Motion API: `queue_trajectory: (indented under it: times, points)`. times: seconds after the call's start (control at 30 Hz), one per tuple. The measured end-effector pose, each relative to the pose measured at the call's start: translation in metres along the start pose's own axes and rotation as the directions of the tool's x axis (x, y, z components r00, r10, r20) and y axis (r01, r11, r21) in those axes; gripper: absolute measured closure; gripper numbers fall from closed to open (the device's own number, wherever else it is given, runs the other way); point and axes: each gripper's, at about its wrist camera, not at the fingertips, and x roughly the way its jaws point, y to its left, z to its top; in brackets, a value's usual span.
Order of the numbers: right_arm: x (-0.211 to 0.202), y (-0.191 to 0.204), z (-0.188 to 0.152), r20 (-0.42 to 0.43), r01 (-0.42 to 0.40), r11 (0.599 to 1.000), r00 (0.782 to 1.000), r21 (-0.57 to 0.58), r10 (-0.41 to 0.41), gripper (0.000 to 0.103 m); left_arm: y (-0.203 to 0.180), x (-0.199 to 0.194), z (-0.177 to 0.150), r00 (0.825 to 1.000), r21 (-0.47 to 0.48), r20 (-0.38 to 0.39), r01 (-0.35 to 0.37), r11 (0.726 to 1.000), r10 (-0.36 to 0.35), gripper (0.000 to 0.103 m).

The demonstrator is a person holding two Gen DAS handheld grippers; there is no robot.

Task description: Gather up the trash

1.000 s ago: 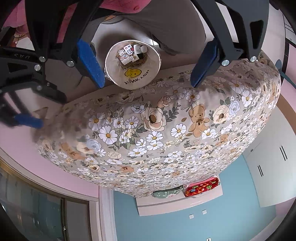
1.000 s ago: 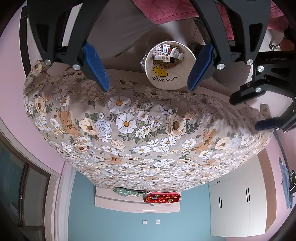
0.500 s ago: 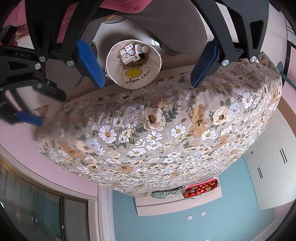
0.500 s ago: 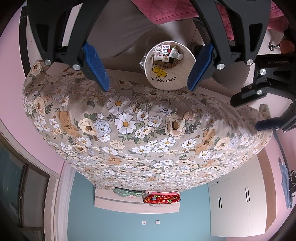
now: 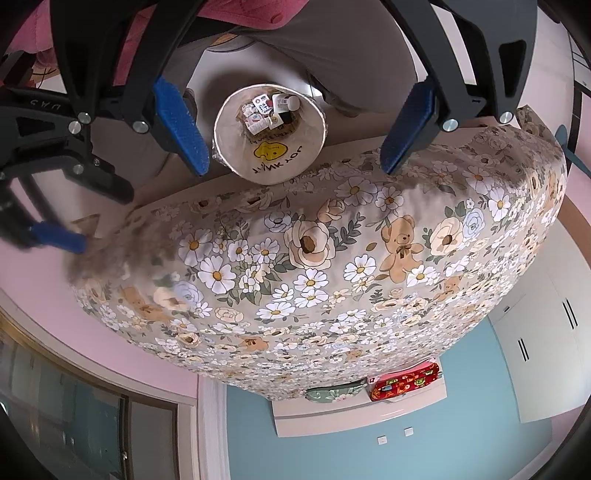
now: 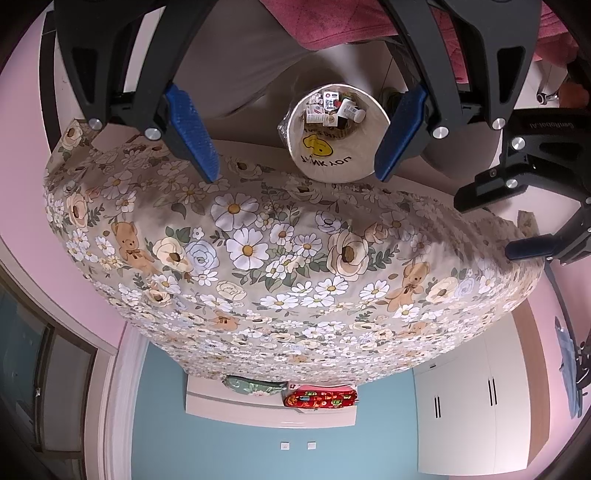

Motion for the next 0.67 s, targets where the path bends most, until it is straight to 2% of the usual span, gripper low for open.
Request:
queue_trajectory:
  times: [0.67]
  points:
    - [0.0056, -0.0062, -0.0033, -0.018, -0.019, 1.0, 1.0, 0.009, 0.019, 0.018, -0.0022, 0.0027, -0.0025, 1.0, -0.002, -0.018, 0.008, 1.0, -0.009, 0.008]
